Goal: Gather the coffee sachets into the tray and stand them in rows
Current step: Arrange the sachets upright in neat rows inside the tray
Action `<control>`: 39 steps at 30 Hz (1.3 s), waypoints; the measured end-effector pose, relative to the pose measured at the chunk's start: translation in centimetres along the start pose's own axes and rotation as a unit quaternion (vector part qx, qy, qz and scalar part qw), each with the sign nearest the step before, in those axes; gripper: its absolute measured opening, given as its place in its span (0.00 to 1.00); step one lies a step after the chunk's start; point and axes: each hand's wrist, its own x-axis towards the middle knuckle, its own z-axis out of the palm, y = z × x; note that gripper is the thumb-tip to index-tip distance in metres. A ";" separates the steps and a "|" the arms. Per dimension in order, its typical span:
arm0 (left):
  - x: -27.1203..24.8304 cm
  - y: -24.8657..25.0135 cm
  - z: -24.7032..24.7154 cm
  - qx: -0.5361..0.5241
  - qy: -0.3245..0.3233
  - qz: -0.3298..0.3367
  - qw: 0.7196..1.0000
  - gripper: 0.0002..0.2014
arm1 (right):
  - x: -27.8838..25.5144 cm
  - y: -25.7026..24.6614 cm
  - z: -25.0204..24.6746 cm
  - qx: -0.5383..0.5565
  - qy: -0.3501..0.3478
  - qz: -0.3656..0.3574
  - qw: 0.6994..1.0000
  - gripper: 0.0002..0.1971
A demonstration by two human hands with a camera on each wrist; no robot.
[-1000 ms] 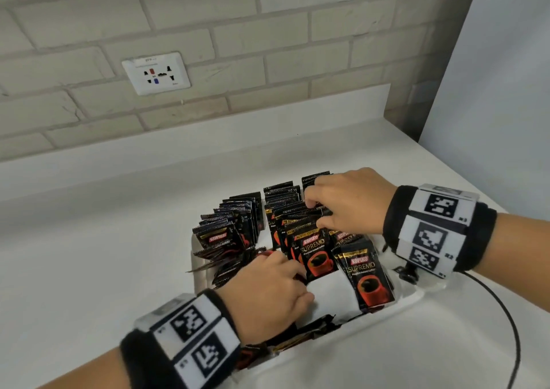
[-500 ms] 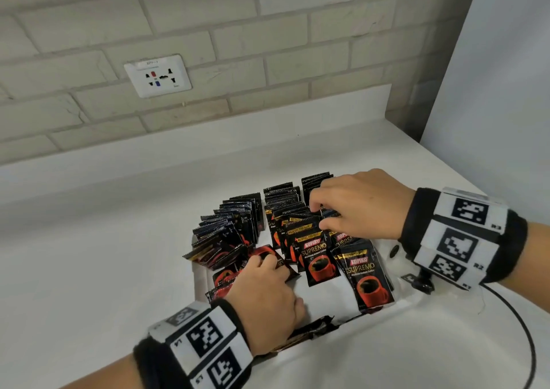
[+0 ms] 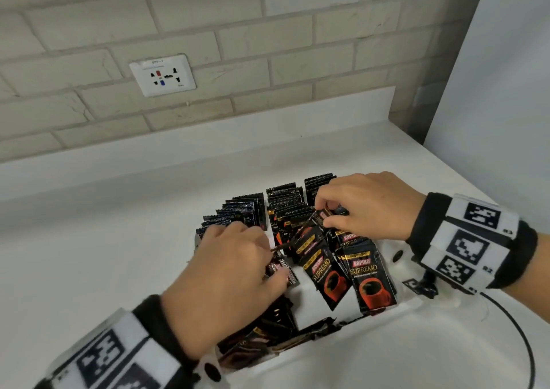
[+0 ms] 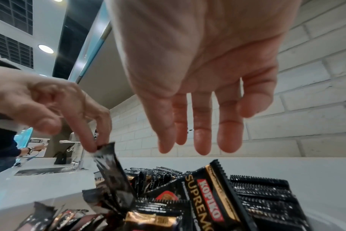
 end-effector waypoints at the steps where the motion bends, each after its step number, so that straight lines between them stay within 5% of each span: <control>1: -0.3 -0.3 -0.5 -0.014 0.010 -0.003 1.000 0.48 | -0.2 0.2 0.1 0.005 0.000 0.006 1.000 0.12; 7: -1.7 -2.2 -2.3 -0.158 0.098 -0.043 0.982 0.12 | -0.9 1.1 0.9 0.045 -0.005 0.039 0.998 0.14; 9: -1.8 -2.9 -2.7 -0.174 0.151 -0.053 0.972 0.06 | -0.8 1.2 1.4 0.053 -0.010 0.050 0.997 0.14; 14: -2.2 -3.7 -3.8 -0.174 0.231 -0.051 0.956 0.17 | 0.0 1.0 2.0 0.044 -0.030 0.044 0.998 0.14; 19: -1.9 -3.5 -4.2 -0.295 0.277 -0.103 0.909 0.22 | -0.3 0.0 1.0 0.143 0.002 0.002 0.990 0.10; 25: -0.1 -2.8 -3.7 -0.490 0.236 -0.161 0.823 0.15 | -2.3 -3.7 -0.3 0.323 0.171 -0.069 0.928 0.10; 29: 1.0 0.3 -3.6 -0.563 0.189 -0.132 0.794 0.15 | -2.5 -5.2 -0.6 0.304 0.157 -0.036 0.939 0.31; 39: 3.1 2.8 -2.6 -0.669 0.158 -0.067 0.723 0.18 | -2.0 -3.8 -0.6 0.285 0.152 0.034 0.946 0.21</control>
